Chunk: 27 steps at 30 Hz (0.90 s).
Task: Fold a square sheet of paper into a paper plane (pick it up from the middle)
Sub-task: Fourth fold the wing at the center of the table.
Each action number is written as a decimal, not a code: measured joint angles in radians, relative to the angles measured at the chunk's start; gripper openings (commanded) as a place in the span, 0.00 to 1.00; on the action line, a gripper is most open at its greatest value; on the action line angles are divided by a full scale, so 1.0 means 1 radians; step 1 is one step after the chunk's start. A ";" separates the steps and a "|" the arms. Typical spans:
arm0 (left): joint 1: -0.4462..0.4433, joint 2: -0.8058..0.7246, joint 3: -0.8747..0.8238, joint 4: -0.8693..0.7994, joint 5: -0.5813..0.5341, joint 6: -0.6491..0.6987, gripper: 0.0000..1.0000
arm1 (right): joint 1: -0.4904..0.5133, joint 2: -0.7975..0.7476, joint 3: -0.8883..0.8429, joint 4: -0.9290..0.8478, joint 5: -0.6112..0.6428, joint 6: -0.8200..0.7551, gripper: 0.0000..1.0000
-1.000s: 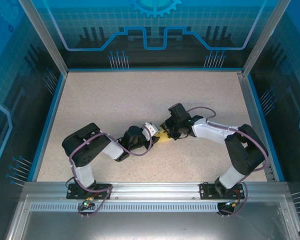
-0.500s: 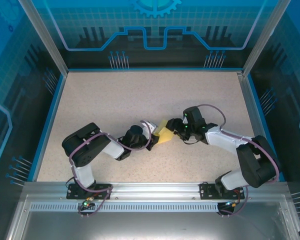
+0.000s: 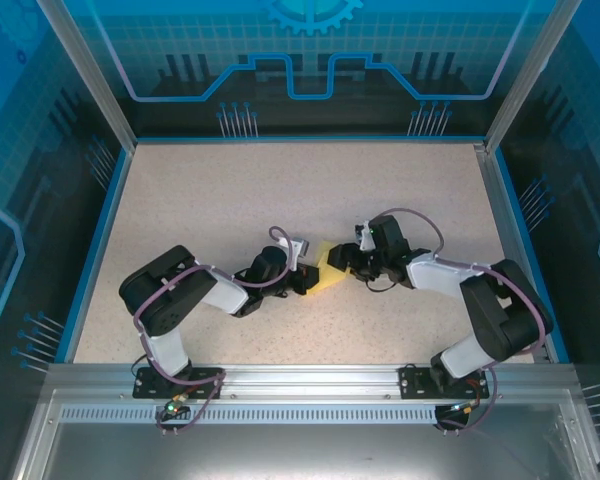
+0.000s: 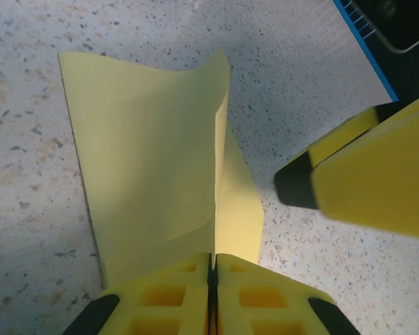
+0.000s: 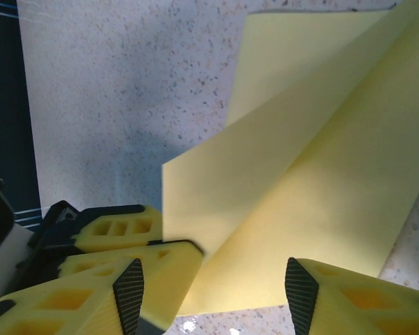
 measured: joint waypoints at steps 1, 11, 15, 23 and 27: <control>0.000 0.000 0.000 0.000 0.000 -0.011 0.12 | 0.000 0.013 0.002 0.003 -0.005 -0.001 0.56; 0.000 0.003 0.000 0.006 0.000 -0.107 0.12 | 0.000 0.095 0.042 0.019 -0.018 0.002 0.53; 0.001 0.005 0.000 0.009 0.000 -0.133 0.12 | 0.000 0.126 0.072 0.020 -0.019 0.008 0.51; 0.001 0.026 0.000 0.016 0.000 -0.162 0.13 | 0.000 0.162 0.077 0.015 -0.018 0.018 0.50; 0.001 0.027 0.000 0.015 0.003 -0.167 0.15 | 0.000 0.168 0.080 0.007 -0.016 0.018 0.51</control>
